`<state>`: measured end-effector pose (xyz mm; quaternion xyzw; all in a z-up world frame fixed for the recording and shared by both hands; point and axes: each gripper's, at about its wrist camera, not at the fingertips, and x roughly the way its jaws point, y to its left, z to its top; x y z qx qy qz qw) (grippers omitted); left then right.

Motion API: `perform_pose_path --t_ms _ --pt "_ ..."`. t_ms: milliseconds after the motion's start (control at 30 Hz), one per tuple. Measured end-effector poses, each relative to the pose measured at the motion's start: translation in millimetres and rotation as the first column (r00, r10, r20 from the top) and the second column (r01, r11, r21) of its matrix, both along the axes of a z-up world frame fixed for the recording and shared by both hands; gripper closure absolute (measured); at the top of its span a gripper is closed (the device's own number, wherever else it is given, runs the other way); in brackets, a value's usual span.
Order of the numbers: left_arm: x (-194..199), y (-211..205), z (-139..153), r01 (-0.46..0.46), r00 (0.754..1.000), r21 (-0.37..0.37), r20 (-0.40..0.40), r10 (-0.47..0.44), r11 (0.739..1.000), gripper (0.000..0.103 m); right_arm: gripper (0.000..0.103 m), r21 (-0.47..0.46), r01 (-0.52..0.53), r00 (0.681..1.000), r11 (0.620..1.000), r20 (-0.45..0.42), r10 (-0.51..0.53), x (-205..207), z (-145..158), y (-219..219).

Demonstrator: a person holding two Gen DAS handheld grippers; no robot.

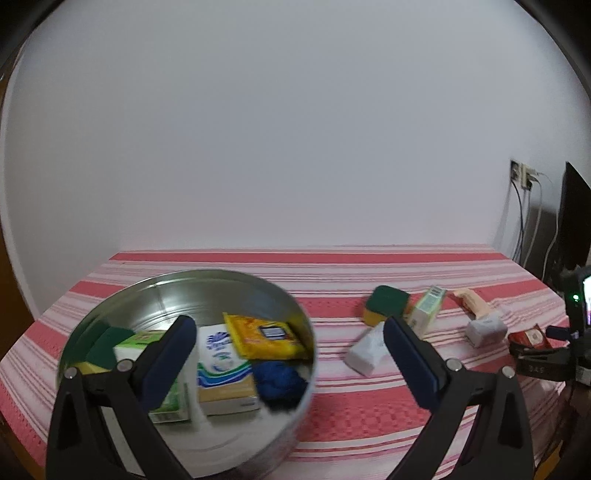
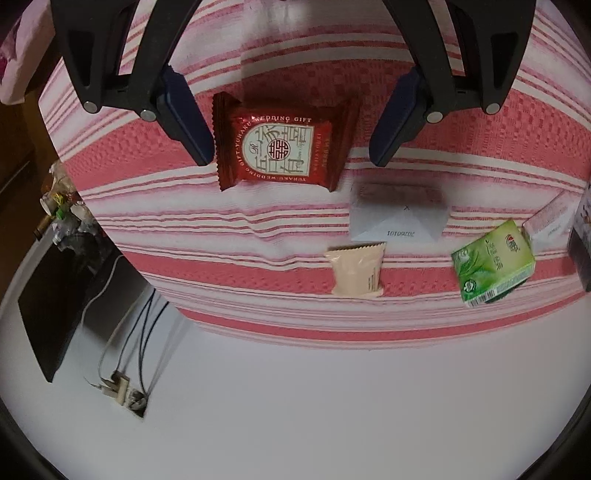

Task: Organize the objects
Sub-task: 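Move the right gripper to the red gift snack packet and grasp it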

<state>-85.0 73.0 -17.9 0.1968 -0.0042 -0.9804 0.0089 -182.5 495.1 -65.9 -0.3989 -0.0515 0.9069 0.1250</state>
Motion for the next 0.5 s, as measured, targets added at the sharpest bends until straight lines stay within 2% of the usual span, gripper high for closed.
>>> perform_pose_path --t_ms 133,333,500 --pt "-2.8 9.2 -2.2 0.028 1.000 -0.017 0.014 -0.027 0.999 0.000 0.041 -0.069 -0.028 0.999 0.997 0.021 0.029 -2.4 -1.6 12.3" --pt "-10.2 19.2 -3.2 0.051 0.998 -0.023 0.038 -0.050 0.998 0.000 0.042 -0.068 -0.035 0.999 0.997 -0.011 0.034 2.3 3.6 15.0" --pt "-16.9 32.3 -4.1 0.080 0.996 -0.034 0.052 -0.078 0.996 0.000 0.042 -0.058 -0.036 0.994 0.998 -0.101 0.030 8.4 21.7 17.4"
